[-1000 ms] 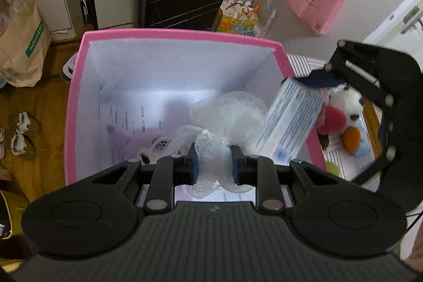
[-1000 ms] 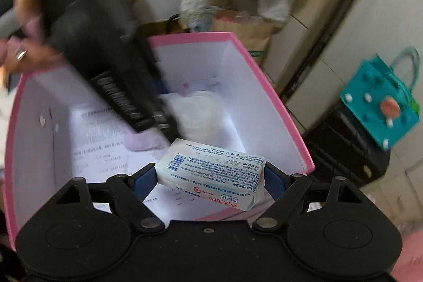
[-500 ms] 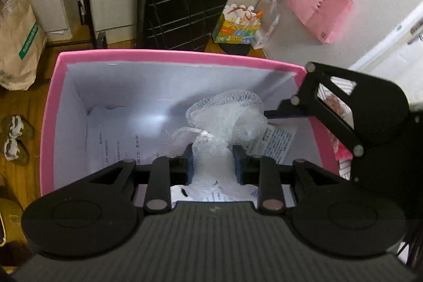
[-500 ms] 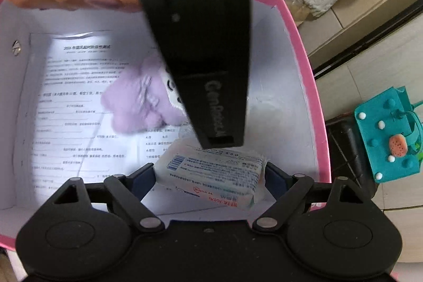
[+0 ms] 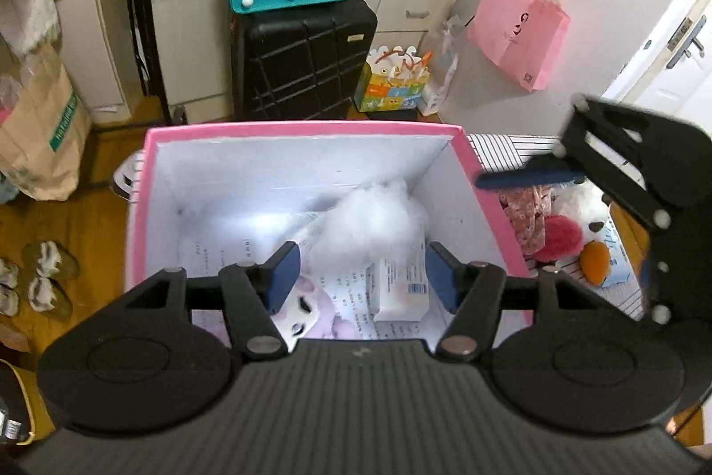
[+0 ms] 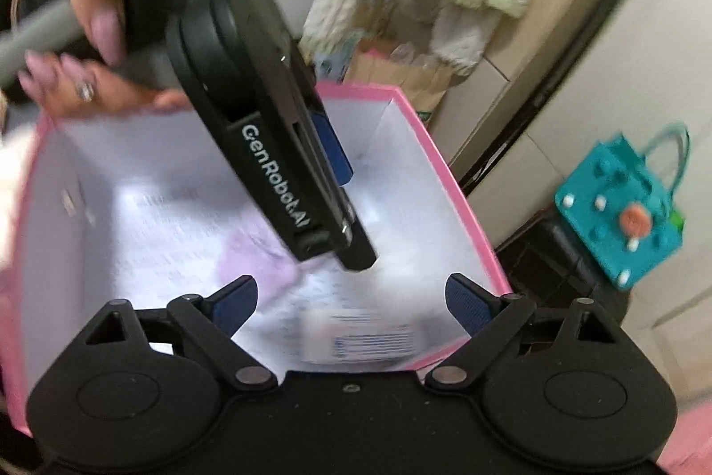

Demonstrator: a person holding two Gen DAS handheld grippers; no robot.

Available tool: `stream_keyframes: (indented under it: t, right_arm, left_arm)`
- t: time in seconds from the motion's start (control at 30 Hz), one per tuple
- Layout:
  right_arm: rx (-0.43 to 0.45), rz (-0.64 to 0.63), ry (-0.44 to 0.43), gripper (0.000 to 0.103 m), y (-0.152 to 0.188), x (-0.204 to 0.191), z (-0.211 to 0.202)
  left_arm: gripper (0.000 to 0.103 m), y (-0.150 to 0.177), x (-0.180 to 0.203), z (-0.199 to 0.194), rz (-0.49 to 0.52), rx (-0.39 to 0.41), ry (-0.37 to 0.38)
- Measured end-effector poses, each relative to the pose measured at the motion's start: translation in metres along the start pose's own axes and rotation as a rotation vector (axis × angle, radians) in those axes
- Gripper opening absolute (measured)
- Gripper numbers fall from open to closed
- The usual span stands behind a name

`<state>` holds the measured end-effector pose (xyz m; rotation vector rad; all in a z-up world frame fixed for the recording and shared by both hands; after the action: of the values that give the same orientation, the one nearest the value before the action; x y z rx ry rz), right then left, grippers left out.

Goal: Organize soft objects
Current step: 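Open the left gripper over the box while the right gripper releases the soap bar, then withdraw both tools from the box toward the sponges on the table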

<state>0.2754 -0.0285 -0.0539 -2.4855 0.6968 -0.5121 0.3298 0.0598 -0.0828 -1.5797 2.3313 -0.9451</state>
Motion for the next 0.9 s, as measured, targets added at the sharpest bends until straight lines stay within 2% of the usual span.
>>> stream_keyframes:
  t: [0.1,0.23,0.33,0.47,0.63,0.9]
  right_arm:
    - [0.037,0.105,-0.009,0.094,0.01,-0.007,-0.017]
    - [0.115,0.189,0.01,0.094,0.024,-0.014,-0.041]
    - [0.153,0.244,-0.003,0.094,0.032,-0.017,-0.055]
    - [0.157,0.273,-0.005,0.094,0.044,-0.025,-0.067]
    - [0.181,0.374,-0.001,0.094,0.05,-0.028,-0.084]
    - [0.222,0.441,0.018,0.093,0.059,-0.035,-0.122]
  left_arm:
    - [0.061,0.004,0.003,-0.012,0.041,-0.004,-0.039]
    - [0.064,0.017,0.01,-0.033,0.139,-0.022,-0.136]
    - [0.066,0.026,0.017,-0.049,0.18,-0.043,-0.177]
    - [0.07,0.037,0.028,-0.072,0.194,-0.047,-0.188]
    - [0.071,0.051,0.043,-0.096,0.194,-0.052,-0.184]
    - [0.074,0.069,0.067,-0.135,0.223,-0.014,-0.207]
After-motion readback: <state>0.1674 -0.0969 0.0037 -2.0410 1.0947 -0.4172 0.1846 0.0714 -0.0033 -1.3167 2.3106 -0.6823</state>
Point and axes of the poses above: each gripper's, at about its wrist camera, not at the fingertips, and z roughly the way its jaws point, x to its right, y to its underside, the point moved 8 cm from there along z, roughly the way its jaws point, and after that the axes turned 5 degrees about z, right-handed, at the moved point
